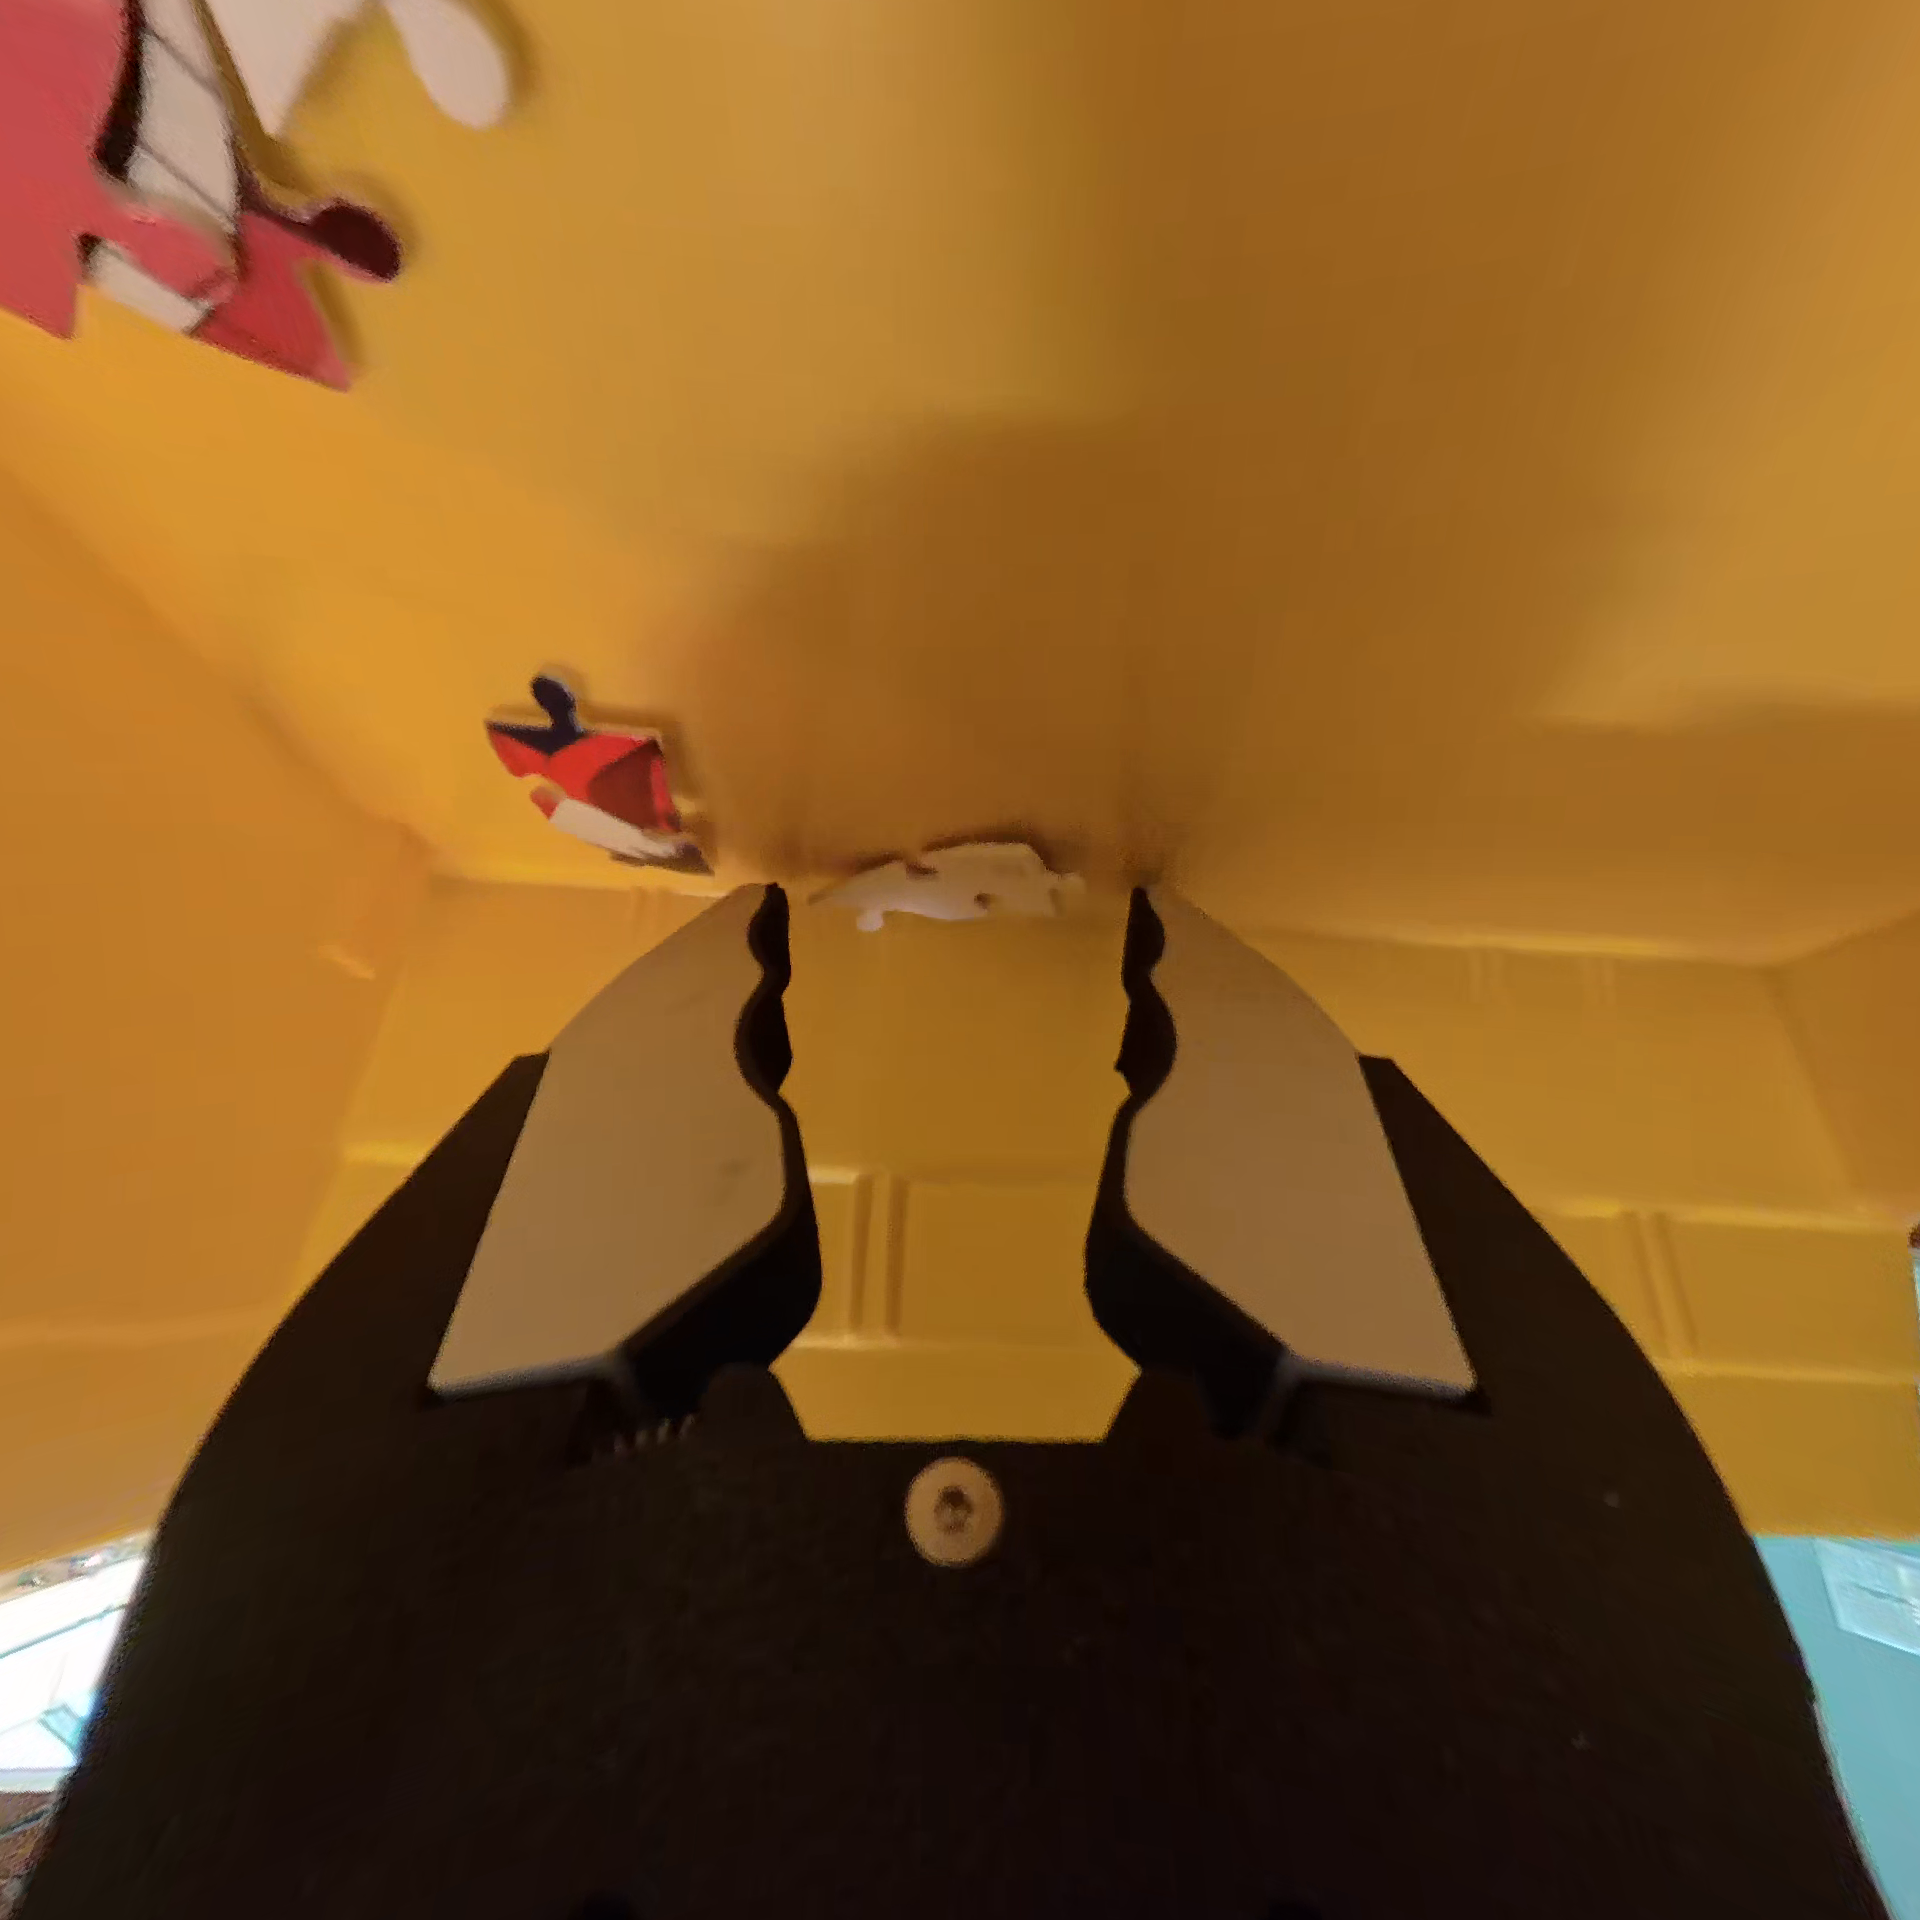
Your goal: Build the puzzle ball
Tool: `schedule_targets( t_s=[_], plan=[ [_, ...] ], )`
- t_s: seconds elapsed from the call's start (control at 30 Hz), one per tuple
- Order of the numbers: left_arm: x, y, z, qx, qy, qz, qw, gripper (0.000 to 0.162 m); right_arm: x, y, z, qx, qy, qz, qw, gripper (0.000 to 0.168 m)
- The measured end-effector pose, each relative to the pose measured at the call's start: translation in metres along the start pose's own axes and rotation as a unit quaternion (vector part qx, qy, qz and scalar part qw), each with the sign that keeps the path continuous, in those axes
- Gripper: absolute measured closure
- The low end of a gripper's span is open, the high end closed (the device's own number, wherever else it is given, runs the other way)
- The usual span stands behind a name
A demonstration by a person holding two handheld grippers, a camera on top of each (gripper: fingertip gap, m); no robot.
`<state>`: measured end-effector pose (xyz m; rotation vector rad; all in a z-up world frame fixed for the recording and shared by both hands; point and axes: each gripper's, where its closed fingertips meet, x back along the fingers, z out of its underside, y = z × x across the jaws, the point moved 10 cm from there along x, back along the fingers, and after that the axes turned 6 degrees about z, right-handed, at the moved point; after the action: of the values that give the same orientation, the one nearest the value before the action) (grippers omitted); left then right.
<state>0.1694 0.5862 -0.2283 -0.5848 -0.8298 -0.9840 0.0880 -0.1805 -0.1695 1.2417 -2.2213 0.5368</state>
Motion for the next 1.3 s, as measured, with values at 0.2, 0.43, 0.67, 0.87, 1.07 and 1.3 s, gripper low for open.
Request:
schedule_targets(
  t_s=[0.2,0.43,0.67,0.87,1.07,1.3],
  plan=[
    [0.002,-0.006,-0.004,0.008,-0.004,0.033,0.999,0.112,0.001,0.001,0.001,0.006,0.001,0.002,1.000,0.128],
    [0.024,-0.032,0.001,0.064,-0.111,0.047,0.991,0.113,-0.001,0.006,-0.009,0.023,-0.028,0.008,0.999,0.129],
    [0.129,-0.104,0.036,0.254,-0.481,-0.004,0.839,0.113,-0.042,0.039,-0.054,0.112,-0.148,0.053,0.981,0.129],
    [0.205,-0.199,-0.021,0.306,-0.789,0.155,0.509,0.113,-0.106,0.107,-0.130,0.214,-0.266,0.068,0.937,0.123],
    [0.233,-0.266,-0.136,0.232,-0.838,0.371,0.325,0.113,-0.106,0.141,-0.174,0.216,-0.356,0.097,0.904,0.126],
    [0.249,-0.292,-0.194,0.209,-0.817,0.427,0.328,0.113,-0.079,0.129,-0.157,0.178,-0.380,0.120,0.900,0.154]
  ],
)
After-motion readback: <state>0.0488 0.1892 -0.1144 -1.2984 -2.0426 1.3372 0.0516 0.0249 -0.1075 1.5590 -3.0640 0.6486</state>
